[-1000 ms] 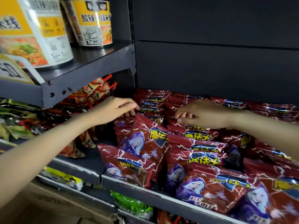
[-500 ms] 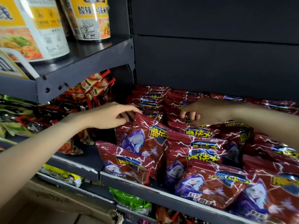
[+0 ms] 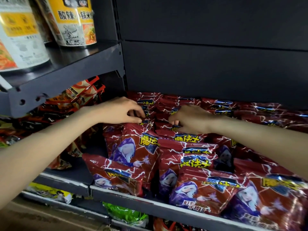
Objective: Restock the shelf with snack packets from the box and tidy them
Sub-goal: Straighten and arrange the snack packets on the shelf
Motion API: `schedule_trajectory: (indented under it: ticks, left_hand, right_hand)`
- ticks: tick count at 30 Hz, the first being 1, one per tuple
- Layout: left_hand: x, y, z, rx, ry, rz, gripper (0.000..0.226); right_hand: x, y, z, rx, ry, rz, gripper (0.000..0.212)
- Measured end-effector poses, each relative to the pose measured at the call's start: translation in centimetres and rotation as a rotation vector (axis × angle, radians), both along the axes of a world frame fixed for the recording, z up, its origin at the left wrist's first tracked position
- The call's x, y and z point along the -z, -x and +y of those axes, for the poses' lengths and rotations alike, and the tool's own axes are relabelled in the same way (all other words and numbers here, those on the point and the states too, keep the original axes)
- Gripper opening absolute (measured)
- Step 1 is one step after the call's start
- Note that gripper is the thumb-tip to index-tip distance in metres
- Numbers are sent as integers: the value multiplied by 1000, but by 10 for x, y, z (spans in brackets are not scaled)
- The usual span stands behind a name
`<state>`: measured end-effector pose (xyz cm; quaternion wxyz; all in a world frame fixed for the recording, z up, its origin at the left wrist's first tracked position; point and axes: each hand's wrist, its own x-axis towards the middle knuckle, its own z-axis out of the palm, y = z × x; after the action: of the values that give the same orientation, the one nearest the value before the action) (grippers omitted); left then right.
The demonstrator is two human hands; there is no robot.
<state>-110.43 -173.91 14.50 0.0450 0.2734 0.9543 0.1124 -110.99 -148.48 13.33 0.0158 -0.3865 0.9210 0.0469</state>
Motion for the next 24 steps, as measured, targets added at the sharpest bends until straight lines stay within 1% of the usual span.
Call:
schedule_trajectory:
  ticks: [2,3,5,6,8,10,11,13,15,16,19,24]
  left_hand:
    - [1,-2,3,22,14,21,24]
    - [0,-2,6,22,14,28,24]
    - [-2,-3,15,25,4,54,25]
    - [-4,-3,22,35,-13,72,24]
    - [-6,-5,38,73,-64,106,22]
    - [-8,-7,58,123,-83,133,22]
    - [-8,-7,66,149,-60,134,23]
    - [-7,-4,81,190,37,112,27]
    - [-4,3,91,215,141,65,33]
    - [-3,6,95,220,177,40,36]
    - [2,12,101,205,218,-24,45]
    - [8,14,106,182,259,-40,51]
  right_hand:
    - [-1,2,1,-16,43,-43,27]
    - [-3,3,3,-20,78,-103,25]
    - [-13,4,15,-14,197,-233,20]
    - [-20,3,24,-3,276,-266,16]
    - [-34,0,47,32,408,-272,10]
    - [-44,-5,76,63,432,-236,11]
    - [-47,-8,90,81,398,-211,11]
    - [-48,-10,112,121,262,-178,12]
    - [-41,-14,122,154,110,-200,13]
    - [-36,-16,124,158,36,-204,18]
    - [-18,-21,121,158,-200,-142,49]
    - [-8,-24,105,207,-311,-141,80]
